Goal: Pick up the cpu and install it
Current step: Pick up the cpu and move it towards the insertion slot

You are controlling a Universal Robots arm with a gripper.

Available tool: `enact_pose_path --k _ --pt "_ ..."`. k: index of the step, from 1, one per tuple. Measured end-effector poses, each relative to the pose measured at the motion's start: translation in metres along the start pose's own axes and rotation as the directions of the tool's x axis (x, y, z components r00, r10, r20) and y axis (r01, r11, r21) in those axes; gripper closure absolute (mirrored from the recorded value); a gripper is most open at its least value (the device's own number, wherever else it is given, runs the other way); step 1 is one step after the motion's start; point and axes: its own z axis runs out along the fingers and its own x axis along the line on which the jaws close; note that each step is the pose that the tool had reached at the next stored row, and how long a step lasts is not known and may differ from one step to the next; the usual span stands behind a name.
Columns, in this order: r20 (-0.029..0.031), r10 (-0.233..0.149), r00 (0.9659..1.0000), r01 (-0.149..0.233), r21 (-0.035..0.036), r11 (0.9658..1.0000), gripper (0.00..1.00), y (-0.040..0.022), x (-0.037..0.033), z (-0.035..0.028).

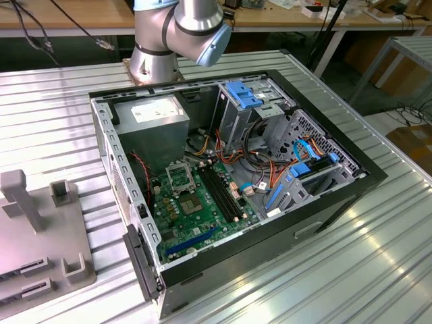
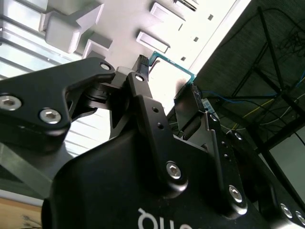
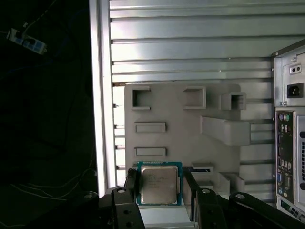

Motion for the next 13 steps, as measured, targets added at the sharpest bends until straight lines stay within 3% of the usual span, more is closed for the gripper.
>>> enact_pose_path --k 5,13 --pt "-0.0001 0.000 1.0000 0.000 0.0000 1.0000 0.53 0.0000 -0.0013 -0.0004" --pt "-0.0004 0.000 1.0000 0.000 0.0000 1.0000 0.53 0.0000 -0.0019 -0.0060"
